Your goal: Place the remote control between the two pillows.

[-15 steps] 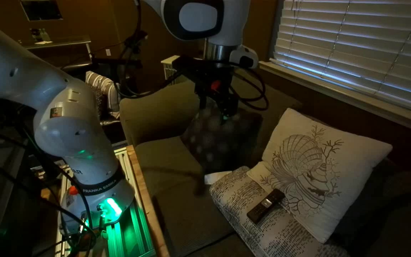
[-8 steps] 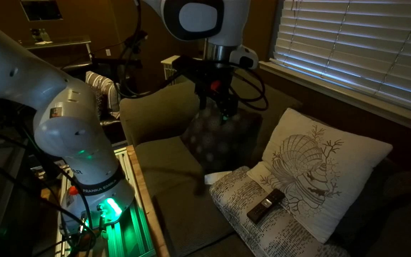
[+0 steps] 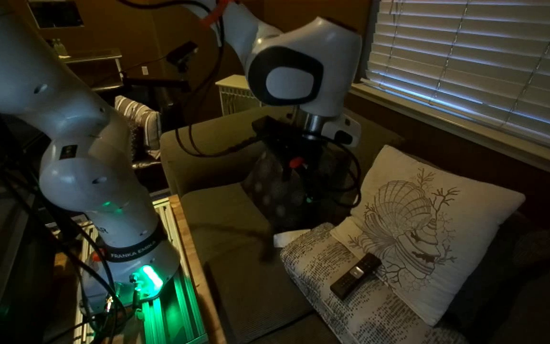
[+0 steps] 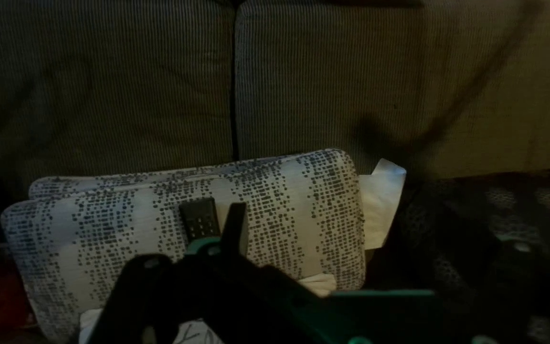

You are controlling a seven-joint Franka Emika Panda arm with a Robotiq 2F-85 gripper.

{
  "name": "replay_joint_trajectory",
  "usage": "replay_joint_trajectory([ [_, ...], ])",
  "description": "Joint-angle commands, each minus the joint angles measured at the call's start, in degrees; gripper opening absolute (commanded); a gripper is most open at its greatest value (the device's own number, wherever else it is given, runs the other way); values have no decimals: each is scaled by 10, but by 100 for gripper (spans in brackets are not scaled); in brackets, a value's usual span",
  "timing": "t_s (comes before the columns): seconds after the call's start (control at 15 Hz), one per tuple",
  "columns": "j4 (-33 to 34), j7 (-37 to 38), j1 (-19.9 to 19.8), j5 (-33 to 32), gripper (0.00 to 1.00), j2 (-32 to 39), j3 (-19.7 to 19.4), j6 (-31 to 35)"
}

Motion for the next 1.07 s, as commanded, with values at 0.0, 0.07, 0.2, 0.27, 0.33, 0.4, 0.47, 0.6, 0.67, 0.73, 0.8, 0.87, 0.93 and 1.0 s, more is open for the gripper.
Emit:
replay_joint_trajectory([
  [0.0, 3, 52, -19, -7, 100, 86, 15, 87],
  [0.07, 3, 72, -23, -18, 100, 107, 21, 121],
  [0.2, 8, 90, -26, -38, 100, 155, 27, 180],
  [0.27, 15, 96, -27, -50, 100, 181, 29, 207],
  [0.33, 20, 108, -28, -66, 100, 205, 31, 232],
  [0.4, 27, 116, -28, -81, 100, 230, 31, 253],
  [0.47, 36, 112, -26, -85, 100, 251, 29, 262],
  [0.6, 50, 101, -25, -90, 100, 287, 28, 282],
  [0.67, 58, 102, -24, -94, 100, 304, 26, 289],
  [0.73, 69, 102, -23, -99, 100, 321, 24, 294],
  [0.8, 80, 96, -26, -93, 100, 337, 23, 294],
  [0.87, 90, 87, -30, -83, 100, 352, 26, 293],
  [0.93, 99, 84, -33, -80, 100, 364, 26, 294],
  [1.0, 106, 79, -37, -76, 100, 376, 28, 295],
])
